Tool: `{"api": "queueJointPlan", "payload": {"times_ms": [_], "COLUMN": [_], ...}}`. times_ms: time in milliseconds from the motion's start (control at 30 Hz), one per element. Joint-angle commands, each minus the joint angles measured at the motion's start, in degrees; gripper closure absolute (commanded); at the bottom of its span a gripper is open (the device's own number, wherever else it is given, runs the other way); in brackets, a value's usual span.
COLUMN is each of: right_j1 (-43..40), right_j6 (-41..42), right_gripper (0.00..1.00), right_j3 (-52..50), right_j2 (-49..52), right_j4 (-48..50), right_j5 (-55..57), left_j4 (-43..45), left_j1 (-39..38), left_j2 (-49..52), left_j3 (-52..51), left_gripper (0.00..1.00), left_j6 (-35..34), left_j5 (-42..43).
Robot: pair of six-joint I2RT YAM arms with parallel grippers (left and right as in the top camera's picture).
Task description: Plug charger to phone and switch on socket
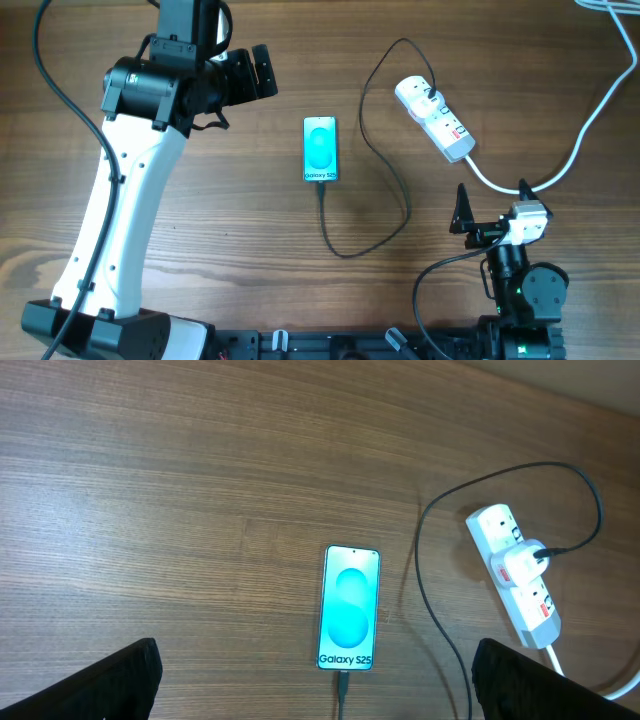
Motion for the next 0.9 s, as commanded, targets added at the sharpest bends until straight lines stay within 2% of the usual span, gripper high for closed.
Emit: {"api": "queueJointPlan", "payload": {"times_ms": [0,600,867], "right_j1": [-0.2,-0.2,-0.2], "right_j6": [1.2,1.2,1.2], "right_gripper": [0.01,0.00,0.00], "right_j3": [-0.1,-0.1,-0.1], "right_j2": [-0.7,-0.7,-0.7], "right_j4": [0.1,0.1,0.1], "right_j5": [1.0,1.0,1.0], "left_j4": [0.2,0.1,-5.3], "left_j1": [0.3,0.3,0.3], "left_j2": [0.3,0.3,0.5], "left_j3": [-0.3,-0.3,-0.4], "left_gripper": [0.00,0.00,0.00], "left_j6": [-0.5,-0.5,-0.6], "left_j5": [-0.5,-0.6,-0.5]}}
